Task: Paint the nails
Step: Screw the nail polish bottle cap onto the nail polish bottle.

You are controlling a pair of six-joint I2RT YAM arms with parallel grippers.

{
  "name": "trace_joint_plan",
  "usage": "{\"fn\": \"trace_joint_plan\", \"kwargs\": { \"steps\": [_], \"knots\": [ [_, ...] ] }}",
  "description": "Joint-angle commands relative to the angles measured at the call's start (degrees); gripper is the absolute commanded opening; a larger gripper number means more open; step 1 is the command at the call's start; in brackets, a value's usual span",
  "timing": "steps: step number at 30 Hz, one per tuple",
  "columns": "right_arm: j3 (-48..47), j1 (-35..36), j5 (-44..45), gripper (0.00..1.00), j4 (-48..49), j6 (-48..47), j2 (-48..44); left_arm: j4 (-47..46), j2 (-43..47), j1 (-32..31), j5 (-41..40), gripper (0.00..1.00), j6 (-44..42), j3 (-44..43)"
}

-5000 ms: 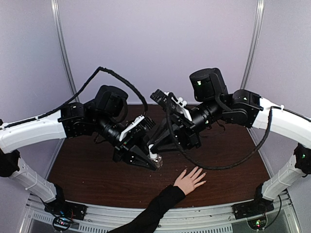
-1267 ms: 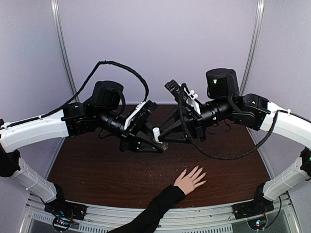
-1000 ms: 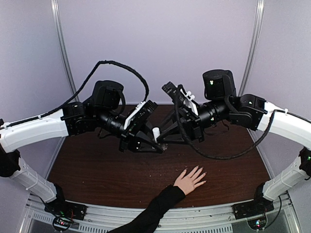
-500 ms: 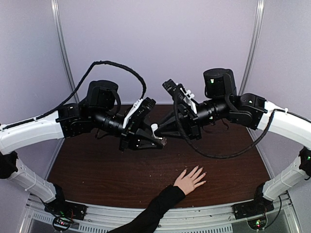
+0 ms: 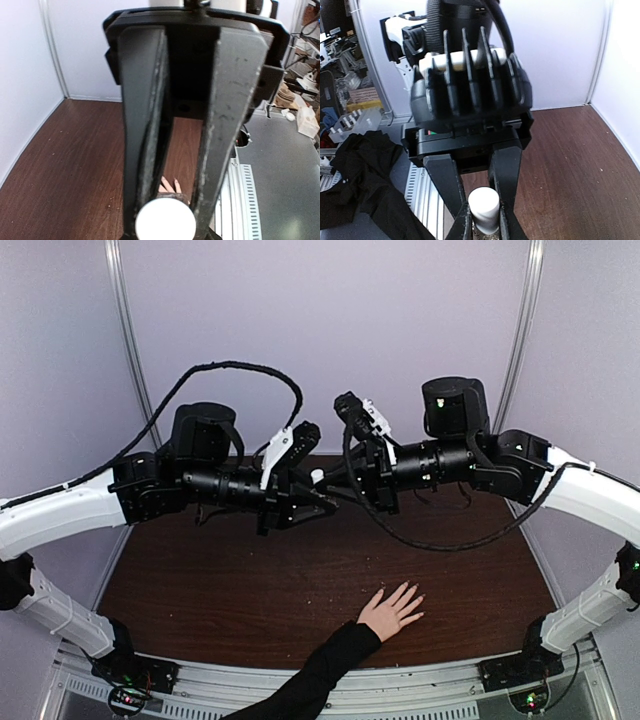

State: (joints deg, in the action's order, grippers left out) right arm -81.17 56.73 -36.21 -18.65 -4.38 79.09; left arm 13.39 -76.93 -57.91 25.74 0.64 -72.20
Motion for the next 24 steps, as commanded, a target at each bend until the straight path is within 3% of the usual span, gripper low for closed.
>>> {"fn": "trace_joint_plan", "kwargs": {
  "steps": [1, 12, 13, 16, 17, 24],
  "knots": [
    [1.28, 0.31, 9.73, 0.00, -5.00, 2.83, -1.37, -5.59, 0.68, 1.75, -16.06, 0.00, 2.34, -1.82],
    [4.06, 0.40, 23.20, 0.00, -2.60, 6.82, -2.62, -4.31, -3.97, 1.72, -21.92, 0.00, 5.41, -4.90],
    [4.08, 0.40, 22.78, 0.02, -2.61, 6.54, -2.97, -3.99, -4.02, 1.68, -22.00, 0.00, 5.23, -5.00],
    [4.47, 0.32, 19.81, 0.31, -2.36, 6.24, -4.19, -3.47, -3.43, 1.74, -20.04, 0.00, 4.01, -4.49],
    [4.63, 0.31, 18.72, 0.36, -2.34, 5.75, -4.75, -3.62, -2.94, 1.82, -18.19, 0.00, 3.31, -3.96],
    [5.92, -0.30, 6.91, 0.43, -0.88, 3.16, -8.10, -2.41, -0.74, 1.88, 1.57, 0.00, -3.07, -2.24]
  ]
}}
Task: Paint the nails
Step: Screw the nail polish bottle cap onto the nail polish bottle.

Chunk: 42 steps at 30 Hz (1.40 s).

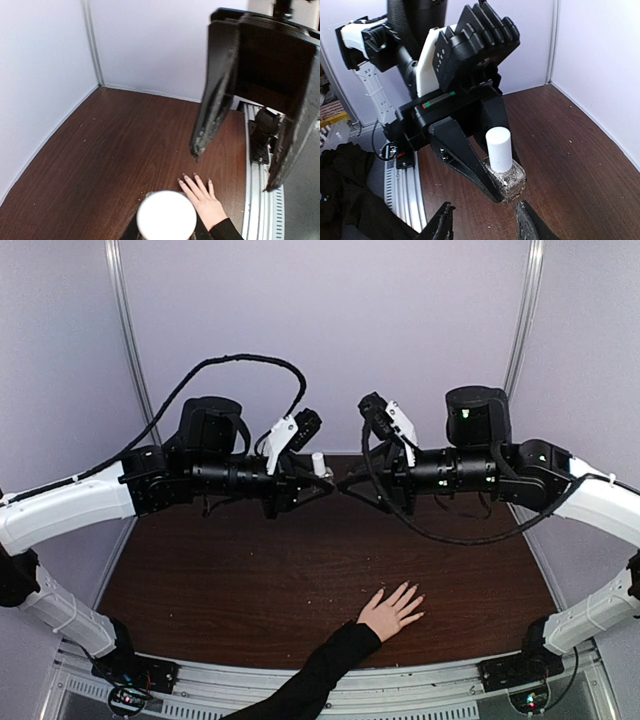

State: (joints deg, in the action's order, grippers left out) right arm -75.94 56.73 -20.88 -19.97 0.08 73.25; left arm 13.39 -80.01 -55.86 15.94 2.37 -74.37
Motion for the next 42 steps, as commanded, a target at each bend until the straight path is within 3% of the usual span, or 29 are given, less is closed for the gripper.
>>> {"fn": "trace_joint_plan", "kwargs": {
  "steps": [1, 9, 24, 35, 42],
  "knots": [
    [0.23, -0.35, -10.47, 0.43, 0.43, -1.35, -2.13, -1.78, 2.13, -0.16, 13.76, 0.00, -5.59, -0.37],
    [-3.97, -0.31, -22.01, 0.47, -1.98, -2.43, 0.25, 1.15, 0.61, -0.33, 31.03, 0.00, -9.21, -1.91],
    [-6.36, -0.30, -32.89, 0.46, 1.62, 2.55, 5.02, 7.21, -3.73, -2.07, 35.94, 0.00, -12.93, -6.52],
    [-6.53, -0.23, -34.98, 0.21, 0.02, 2.07, 6.17, 3.08, -1.45, -0.98, 35.73, 0.00, -11.03, -4.26],
    [-6.59, -0.22, -32.15, 0.05, -1.67, 0.72, 5.47, -0.22, 0.12, -0.23, 28.34, 0.00, -8.36, -2.28]
  ]
}}
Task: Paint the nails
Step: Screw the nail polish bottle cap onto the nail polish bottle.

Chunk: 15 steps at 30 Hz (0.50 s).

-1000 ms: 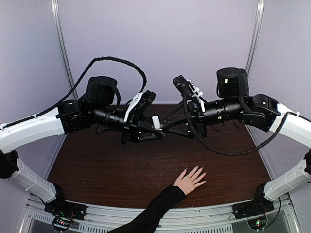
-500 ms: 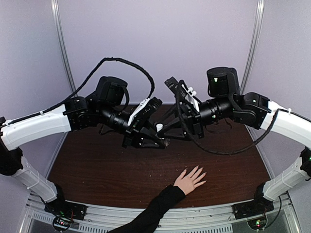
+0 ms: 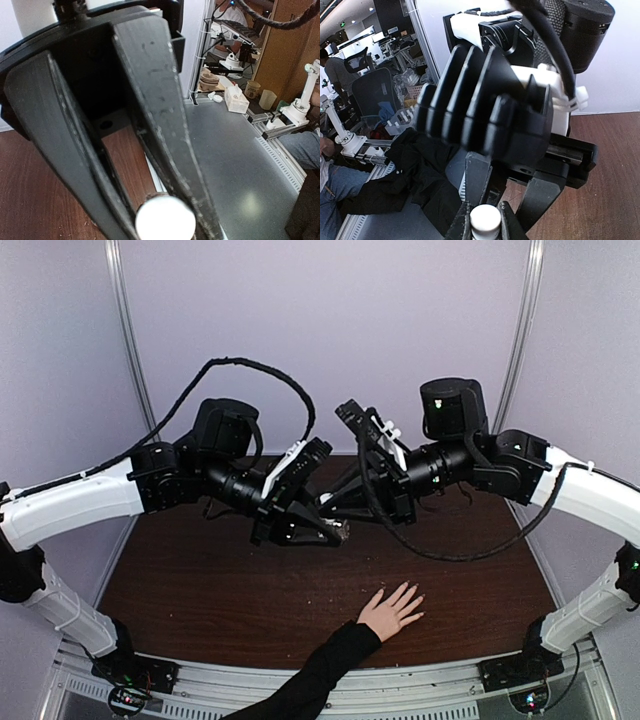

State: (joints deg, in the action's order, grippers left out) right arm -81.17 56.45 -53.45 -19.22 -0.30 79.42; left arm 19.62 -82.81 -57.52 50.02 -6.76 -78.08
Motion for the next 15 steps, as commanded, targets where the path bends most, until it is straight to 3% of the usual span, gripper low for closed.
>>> {"fn": "trace_joint_plan", "kwargs": {
  "steps": [1, 7, 15],
  "knots": [
    [-1.44, 0.07, 1.29, 0.04, -2.85, 1.04, -0.79, -7.46, 3.30, 1.65, -6.75, 0.00, 1.61, 1.89],
    [-1.66, 0.05, 9.21, 0.00, -5.36, -1.26, -1.44, -10.08, 5.09, 2.42, -18.94, 0.00, 5.17, 3.28],
    [-1.07, 0.00, 27.60, 0.00, -6.49, -1.78, -2.42, -12.00, 6.29, 2.41, -36.32, 0.00, 6.37, 4.69]
  ]
}}
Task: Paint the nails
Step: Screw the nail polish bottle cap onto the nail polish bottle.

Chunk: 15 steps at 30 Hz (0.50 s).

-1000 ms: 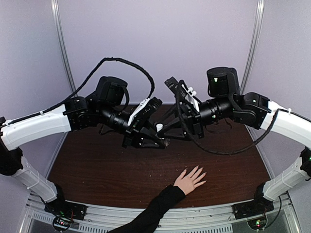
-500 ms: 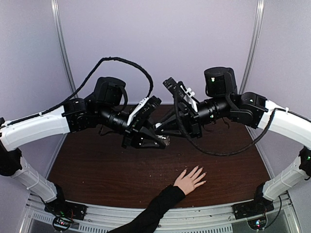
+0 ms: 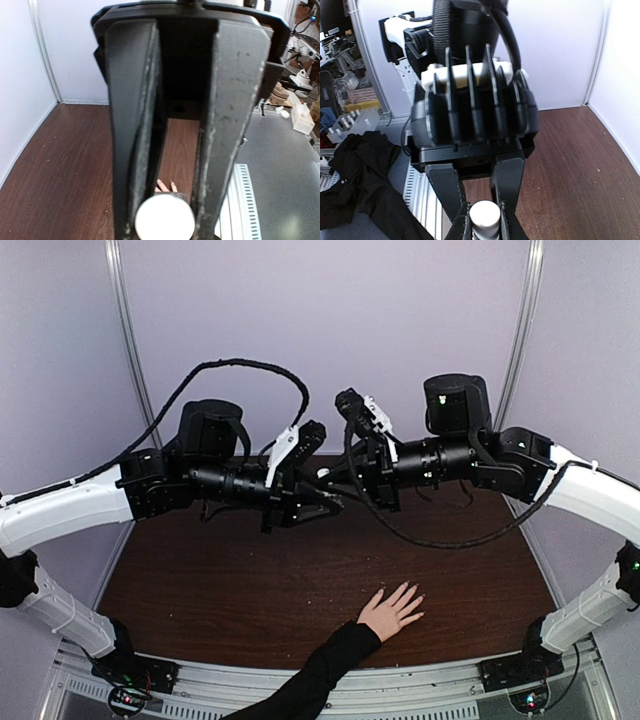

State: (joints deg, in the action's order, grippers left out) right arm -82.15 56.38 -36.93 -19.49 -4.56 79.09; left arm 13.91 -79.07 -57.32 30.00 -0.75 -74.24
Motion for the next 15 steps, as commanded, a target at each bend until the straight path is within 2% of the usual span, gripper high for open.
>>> {"fn": "trace_joint_plan", "kwargs": {
  "steps": [1, 3, 4, 7, 15],
  "knots": [
    [0.07, 0.12, 13.37, 0.00, -6.07, 2.72, -2.17, -6.76, 2.54, 2.26, -17.89, 0.00, 0.43, 1.11],
    [0.86, 0.09, 17.25, 0.00, -4.97, 3.72, -2.35, -7.53, 2.36, 2.22, -20.62, 0.00, 0.58, 1.37],
    [2.70, 0.11, 21.34, 0.00, -2.17, 7.22, -2.09, -7.34, 1.26, 2.23, -25.25, 0.00, 0.58, 1.06],
    [3.46, 0.13, 23.37, 0.00, -1.25, 8.82, -1.30, -4.84, -0.57, 2.26, -31.05, 0.00, 0.58, -0.31],
    [3.05, 0.09, 26.06, 0.03, -3.31, 8.08, -1.87, -3.51, -0.58, 2.21, -30.34, 0.00, 0.03, -0.06]
  ]
}}
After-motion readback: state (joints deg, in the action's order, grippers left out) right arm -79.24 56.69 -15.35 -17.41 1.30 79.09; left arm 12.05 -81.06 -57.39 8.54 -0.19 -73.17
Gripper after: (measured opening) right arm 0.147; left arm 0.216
